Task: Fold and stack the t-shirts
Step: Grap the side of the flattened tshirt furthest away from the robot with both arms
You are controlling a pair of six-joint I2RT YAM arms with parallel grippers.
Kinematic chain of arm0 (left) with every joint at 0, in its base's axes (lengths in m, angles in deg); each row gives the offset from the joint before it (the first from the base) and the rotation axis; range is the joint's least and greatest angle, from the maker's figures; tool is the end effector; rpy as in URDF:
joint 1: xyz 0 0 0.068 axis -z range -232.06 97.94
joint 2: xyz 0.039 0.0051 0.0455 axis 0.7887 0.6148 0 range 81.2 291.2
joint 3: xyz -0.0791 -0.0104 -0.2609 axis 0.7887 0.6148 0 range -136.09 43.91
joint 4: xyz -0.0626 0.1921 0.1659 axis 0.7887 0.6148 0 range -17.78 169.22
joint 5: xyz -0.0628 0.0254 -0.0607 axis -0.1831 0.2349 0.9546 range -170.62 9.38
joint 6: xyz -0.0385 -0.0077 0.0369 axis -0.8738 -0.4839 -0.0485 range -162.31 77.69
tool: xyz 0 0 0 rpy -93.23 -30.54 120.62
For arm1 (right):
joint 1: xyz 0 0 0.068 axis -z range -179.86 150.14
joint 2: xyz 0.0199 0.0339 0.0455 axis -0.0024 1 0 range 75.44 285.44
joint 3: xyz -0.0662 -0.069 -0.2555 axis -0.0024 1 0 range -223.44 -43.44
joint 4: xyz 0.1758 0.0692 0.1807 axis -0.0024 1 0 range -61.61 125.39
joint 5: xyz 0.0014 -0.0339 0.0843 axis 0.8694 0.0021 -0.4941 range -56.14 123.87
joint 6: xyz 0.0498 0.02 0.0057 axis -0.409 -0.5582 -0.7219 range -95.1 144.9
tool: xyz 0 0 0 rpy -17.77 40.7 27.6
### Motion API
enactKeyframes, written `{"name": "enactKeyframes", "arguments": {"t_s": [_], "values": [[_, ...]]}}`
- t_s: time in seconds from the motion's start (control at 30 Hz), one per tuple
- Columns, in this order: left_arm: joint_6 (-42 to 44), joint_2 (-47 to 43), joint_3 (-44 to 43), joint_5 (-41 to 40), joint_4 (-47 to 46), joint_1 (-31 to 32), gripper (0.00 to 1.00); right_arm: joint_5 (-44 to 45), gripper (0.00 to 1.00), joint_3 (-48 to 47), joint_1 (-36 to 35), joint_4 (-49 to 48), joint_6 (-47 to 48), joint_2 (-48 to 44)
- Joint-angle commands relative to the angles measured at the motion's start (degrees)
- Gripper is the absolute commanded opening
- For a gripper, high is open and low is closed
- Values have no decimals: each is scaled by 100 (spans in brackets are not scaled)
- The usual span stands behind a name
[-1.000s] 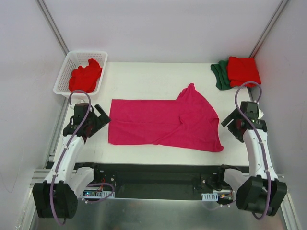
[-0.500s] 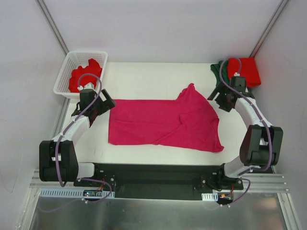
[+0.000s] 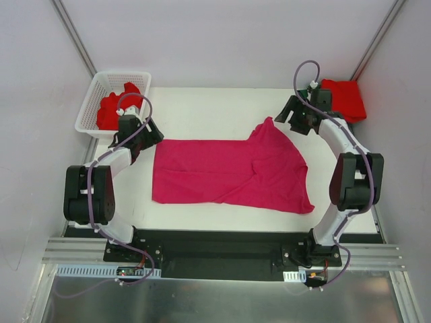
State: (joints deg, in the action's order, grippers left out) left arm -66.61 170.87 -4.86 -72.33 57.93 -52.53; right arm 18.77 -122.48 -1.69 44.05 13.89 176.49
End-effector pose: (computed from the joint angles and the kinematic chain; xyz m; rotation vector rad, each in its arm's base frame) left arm 0.3407 -0.0024 0.2135 -0.3504 2.0243 -0.4072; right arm 0.4054 0.0221 0.2702 0.0338 2.2333 0.4158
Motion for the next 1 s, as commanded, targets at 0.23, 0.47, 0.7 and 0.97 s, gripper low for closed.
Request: {"name": "enactKeyframes", "arguments": {"t_s": [0.23,0.47,0.7,0.97], "values": [[285,437,-404,172,-224,-23,65,-767,83,-998,-2,-28,389,1197],[259,482,-440,287,-171,-23,66,-986,83,-1727,7,402,503,1926],[267,376,-431,339,-119,-23,66,-1022,83,-2324,24,587,512,2489],[223,323,-431,410,-110,3,65,-1031,83,-2993,51,921,617,3112]]}}
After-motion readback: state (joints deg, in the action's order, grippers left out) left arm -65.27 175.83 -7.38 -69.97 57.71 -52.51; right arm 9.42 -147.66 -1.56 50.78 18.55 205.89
